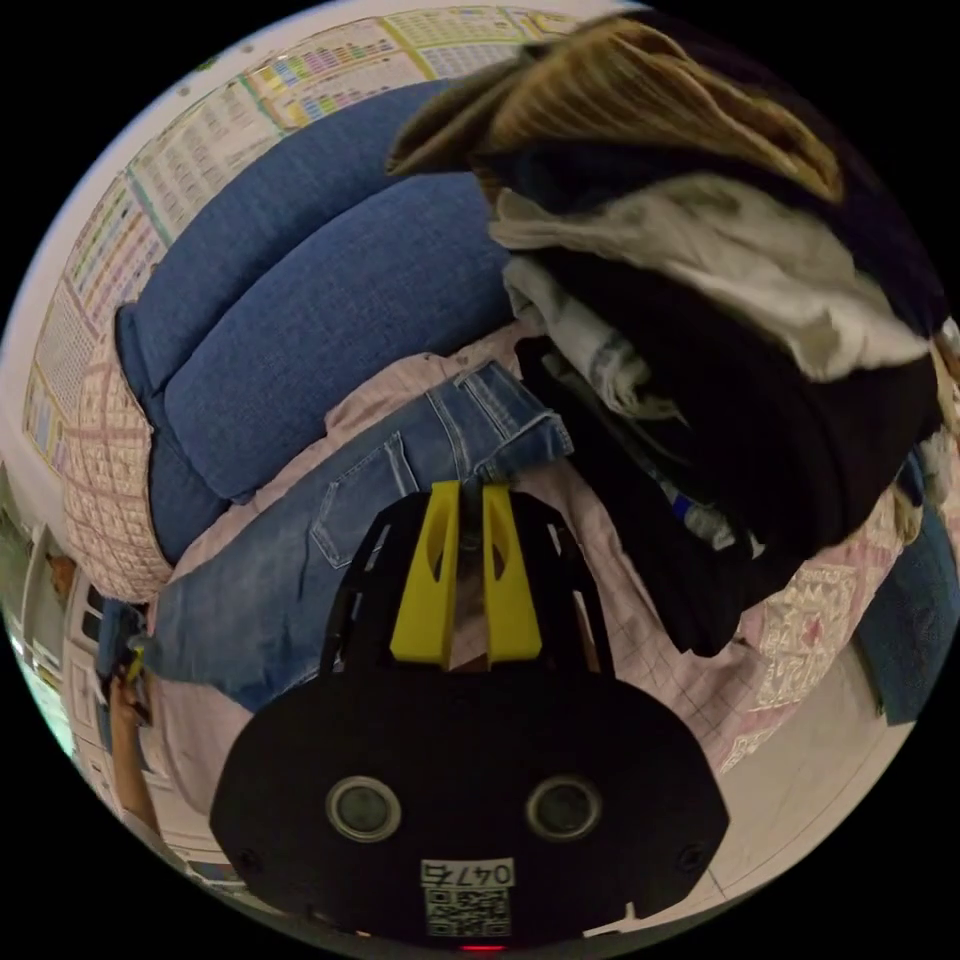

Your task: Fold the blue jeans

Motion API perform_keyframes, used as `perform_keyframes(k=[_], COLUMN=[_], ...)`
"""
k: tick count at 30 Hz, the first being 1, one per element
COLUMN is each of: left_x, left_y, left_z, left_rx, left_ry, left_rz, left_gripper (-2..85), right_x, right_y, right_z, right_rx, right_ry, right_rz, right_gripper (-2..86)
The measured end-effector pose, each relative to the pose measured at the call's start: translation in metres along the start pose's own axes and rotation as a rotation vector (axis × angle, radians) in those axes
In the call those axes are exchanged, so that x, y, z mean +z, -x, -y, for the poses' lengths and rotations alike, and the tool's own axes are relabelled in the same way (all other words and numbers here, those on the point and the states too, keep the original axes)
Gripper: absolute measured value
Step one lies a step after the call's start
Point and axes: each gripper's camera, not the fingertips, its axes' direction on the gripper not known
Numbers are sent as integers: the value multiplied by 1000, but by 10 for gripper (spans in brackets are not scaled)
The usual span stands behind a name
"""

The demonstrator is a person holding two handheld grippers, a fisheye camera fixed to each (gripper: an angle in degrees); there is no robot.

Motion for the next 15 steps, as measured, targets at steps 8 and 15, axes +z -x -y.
perform_keyframes(k=[8, 15], left_x=[-119, -93], left_y=[-171, -64], left_z=[-22, -54], left_rx=[572, 258], left_ry=[-428, -77], left_rz=[284, 439], left_gripper=[-9, -5], right_x=[-51, 24], right_y=[157, 172], right_z=[-21, -56], right_rx=[-503, -458], right_ry=[-468, -128], right_rz=[-168, -156], right_gripper=[0, 8])
